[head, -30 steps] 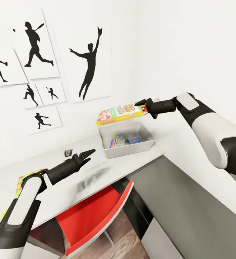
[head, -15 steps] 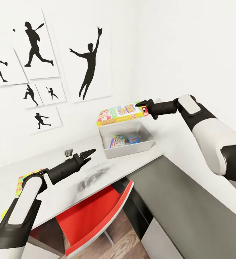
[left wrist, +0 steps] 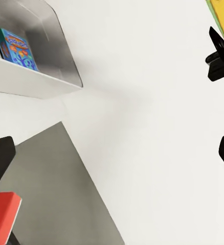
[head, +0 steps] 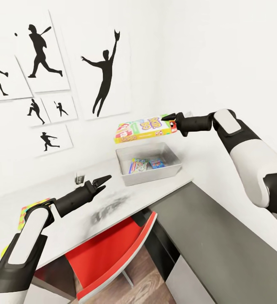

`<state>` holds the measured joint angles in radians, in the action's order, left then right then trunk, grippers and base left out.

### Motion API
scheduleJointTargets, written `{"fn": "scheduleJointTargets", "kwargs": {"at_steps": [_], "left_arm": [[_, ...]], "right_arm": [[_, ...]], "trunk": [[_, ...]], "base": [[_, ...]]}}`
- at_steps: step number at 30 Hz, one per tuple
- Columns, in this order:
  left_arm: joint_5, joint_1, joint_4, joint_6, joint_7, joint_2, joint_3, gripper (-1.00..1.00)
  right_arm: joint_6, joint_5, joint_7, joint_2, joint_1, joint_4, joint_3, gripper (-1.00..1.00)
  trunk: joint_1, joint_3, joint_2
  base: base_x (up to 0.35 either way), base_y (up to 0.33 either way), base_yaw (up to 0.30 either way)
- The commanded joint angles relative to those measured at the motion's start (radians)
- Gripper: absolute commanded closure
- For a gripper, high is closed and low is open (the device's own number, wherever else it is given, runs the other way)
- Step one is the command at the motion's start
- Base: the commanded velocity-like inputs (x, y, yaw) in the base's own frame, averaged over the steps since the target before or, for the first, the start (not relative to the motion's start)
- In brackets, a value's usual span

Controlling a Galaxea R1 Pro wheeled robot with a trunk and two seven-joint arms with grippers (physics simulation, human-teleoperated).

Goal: Put all the toys in the child's room - the three board games (two on the bed and one on the table), the two jigsaw puzzles on the table, and the tennis ball on the table - inside the toy box on the table in the child's room.

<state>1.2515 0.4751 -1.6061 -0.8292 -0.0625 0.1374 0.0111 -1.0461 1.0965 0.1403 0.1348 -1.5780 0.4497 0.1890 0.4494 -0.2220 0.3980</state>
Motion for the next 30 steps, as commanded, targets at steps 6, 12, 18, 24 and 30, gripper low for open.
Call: {"fn": "scheduleJointTargets", "kwargs": {"at_steps": [6, 12, 18, 24, 30], "left_arm": [[-0.004, 0.001, 0.0, -0.002, 0.0, 0.003, 0.0, -1.0], [-0.004, 0.0, 0.0, -0.002, 0.002, 0.003, 0.0, -1.0], [-0.004, 0.0, 0.0, -0.002, 0.002, 0.004, 0.0, -1.0], [-0.004, 0.0, 0.0, -0.002, 0.003, 0.004, 0.0, -1.0], [-0.004, -0.001, 0.0, -0.002, 0.003, 0.005, 0.0, -1.0]], "right_arm": [[0.0, -0.007, 0.011, 0.003, -0.001, 0.004, 0.006, 1.0], [-0.001, -0.011, 0.011, 0.004, 0.0, 0.011, 0.006, 1.0], [-0.001, -0.013, 0.011, 0.007, 0.0, 0.013, 0.005, 1.0], [0.001, -0.014, 0.012, 0.015, 0.0, 0.015, 0.004, 1.0], [0.002, -0.015, 0.012, 0.018, 0.0, 0.015, 0.004, 1.0]], "trunk": [[0.001, -0.002, 0.002], [0.001, -0.002, 0.002], [0.001, -0.002, 0.002], [0.001, -0.002, 0.002], [0.001, -0.002, 0.002]], "base": [[0.038, 0.025, 0.0], [0.18, 0.13, 0.0], [0.227, 0.18, 0.002], [0.128, 0.099, 0.084], [0.04, 0.031, 0.186]]}}
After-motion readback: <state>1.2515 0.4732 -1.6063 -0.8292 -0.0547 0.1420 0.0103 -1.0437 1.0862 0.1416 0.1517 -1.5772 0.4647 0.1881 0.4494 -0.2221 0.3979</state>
